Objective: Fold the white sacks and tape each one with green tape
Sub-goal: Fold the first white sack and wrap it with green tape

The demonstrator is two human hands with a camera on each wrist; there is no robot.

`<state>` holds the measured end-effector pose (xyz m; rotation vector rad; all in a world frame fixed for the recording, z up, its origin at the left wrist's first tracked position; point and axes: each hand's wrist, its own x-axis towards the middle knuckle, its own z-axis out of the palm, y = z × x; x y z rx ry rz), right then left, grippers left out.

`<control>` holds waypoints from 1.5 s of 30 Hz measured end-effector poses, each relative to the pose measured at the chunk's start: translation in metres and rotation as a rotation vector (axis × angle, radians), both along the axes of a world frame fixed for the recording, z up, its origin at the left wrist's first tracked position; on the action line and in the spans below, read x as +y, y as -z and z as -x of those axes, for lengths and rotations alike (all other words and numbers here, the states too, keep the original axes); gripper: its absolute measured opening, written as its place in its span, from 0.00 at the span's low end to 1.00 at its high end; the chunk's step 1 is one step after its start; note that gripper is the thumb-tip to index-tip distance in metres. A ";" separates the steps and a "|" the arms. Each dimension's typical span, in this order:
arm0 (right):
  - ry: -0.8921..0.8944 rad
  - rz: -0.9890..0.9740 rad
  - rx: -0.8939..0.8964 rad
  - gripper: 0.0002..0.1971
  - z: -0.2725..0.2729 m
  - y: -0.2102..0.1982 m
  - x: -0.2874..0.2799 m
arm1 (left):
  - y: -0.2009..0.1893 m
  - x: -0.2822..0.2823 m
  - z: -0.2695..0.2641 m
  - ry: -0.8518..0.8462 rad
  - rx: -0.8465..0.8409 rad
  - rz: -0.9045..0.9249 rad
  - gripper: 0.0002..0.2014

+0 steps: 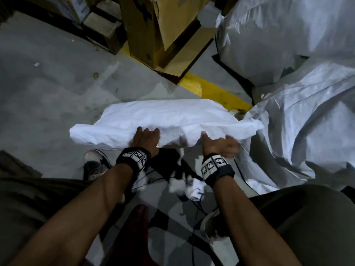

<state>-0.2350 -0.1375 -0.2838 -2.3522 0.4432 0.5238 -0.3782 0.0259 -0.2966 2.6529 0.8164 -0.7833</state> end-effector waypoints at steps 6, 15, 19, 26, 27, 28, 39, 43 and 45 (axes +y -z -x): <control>0.184 -0.659 0.681 0.30 0.009 -0.009 0.011 | -0.011 0.000 0.003 0.055 -0.038 -0.017 0.29; 0.275 -0.578 0.626 0.39 0.011 0.036 0.000 | -0.017 -0.029 0.016 -0.022 -0.279 -0.126 0.32; 0.302 -0.518 0.598 0.58 0.001 0.118 -0.005 | -0.014 -0.068 0.013 -0.120 -0.612 0.130 0.11; 0.273 -0.619 0.530 0.30 0.018 0.007 0.019 | -0.017 -0.052 0.018 -1.723 -0.659 1.231 0.31; 0.279 -0.628 0.531 0.26 0.019 0.004 0.019 | -0.015 -0.036 0.022 -1.806 -0.757 1.218 0.36; 0.284 -0.639 0.530 0.24 0.020 0.005 0.017 | -0.015 -0.019 0.025 -1.852 -0.818 1.220 0.39; 0.265 -0.543 0.550 0.22 0.031 0.011 0.003 | 0.024 0.056 0.074 -1.720 -0.594 1.008 0.43; 0.188 -0.495 0.584 0.10 0.033 0.011 -0.005 | 0.006 0.054 0.079 -1.890 -0.725 0.953 0.11; 0.156 -0.489 0.582 0.11 0.034 0.012 -0.008 | -0.003 0.052 0.084 -1.966 -0.692 0.974 0.11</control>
